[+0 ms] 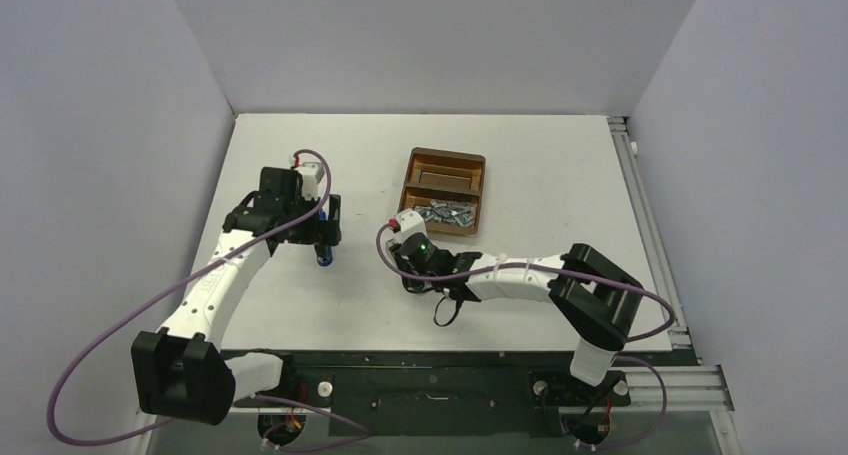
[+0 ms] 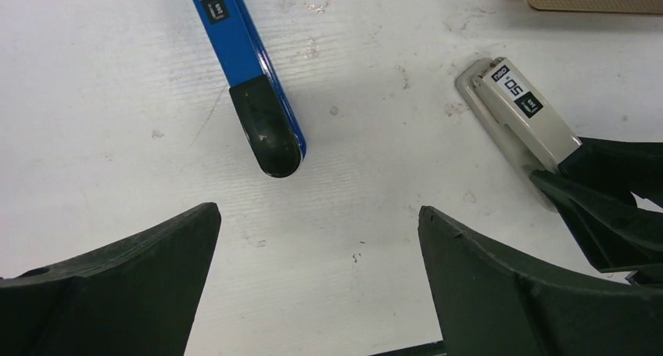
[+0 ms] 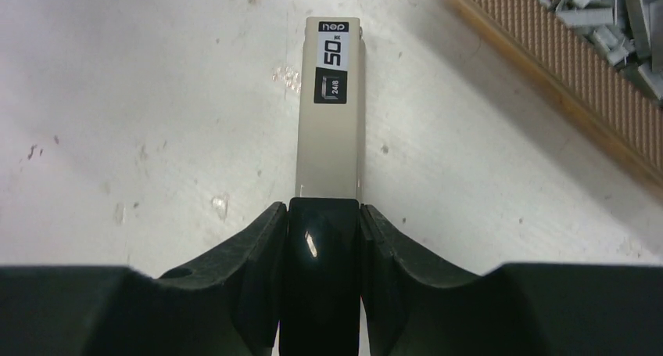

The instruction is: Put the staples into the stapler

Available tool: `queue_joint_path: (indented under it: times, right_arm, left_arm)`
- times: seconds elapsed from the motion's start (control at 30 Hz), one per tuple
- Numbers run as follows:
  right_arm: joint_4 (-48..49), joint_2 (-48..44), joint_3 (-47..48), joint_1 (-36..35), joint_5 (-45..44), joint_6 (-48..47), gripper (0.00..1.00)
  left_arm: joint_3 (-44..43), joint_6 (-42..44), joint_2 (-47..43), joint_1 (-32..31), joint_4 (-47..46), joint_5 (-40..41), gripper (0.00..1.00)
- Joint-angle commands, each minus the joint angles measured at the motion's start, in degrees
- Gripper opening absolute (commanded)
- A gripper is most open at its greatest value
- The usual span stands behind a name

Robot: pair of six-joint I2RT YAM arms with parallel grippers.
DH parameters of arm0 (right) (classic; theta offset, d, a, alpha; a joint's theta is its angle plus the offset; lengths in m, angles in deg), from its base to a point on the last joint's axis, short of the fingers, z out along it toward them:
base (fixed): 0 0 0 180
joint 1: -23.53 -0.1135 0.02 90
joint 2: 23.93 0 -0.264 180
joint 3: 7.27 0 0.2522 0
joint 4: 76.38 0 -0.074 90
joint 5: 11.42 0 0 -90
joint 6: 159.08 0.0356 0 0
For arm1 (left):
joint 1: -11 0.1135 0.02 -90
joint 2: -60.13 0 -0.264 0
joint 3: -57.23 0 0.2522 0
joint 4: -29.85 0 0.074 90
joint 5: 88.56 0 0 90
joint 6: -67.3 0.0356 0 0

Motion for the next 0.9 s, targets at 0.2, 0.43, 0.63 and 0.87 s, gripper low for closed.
queue_joint_path:
  times: [0.2,0.43,0.63,0.87]
  right_arm:
    - [11.57,-10.90,-9.44,-4.18,-1.03,0.81,0.53]
    - [10.17,-22.96,-15.88,-3.85,-3.75,1.40,0.66]
    - [5.60,-34.02,-23.88,-3.75,-7.92,5.94,0.67]
    - [8.98,-53.20,-39.57,-4.01,-11.40,7.14,0.67]
  left_arm:
    - [-3.75,12.09,-5.98,-2.68,3.02,-9.48,0.96]
    - [-6.34,25.07,-8.23,-8.74,3.81,-13.70,0.96]
    - [-5.94,46.85,-9.22,-17.48,6.01,-20.61,0.96]
    - [4.33,64.09,-6.98,-39.03,-0.94,-13.10,0.96]
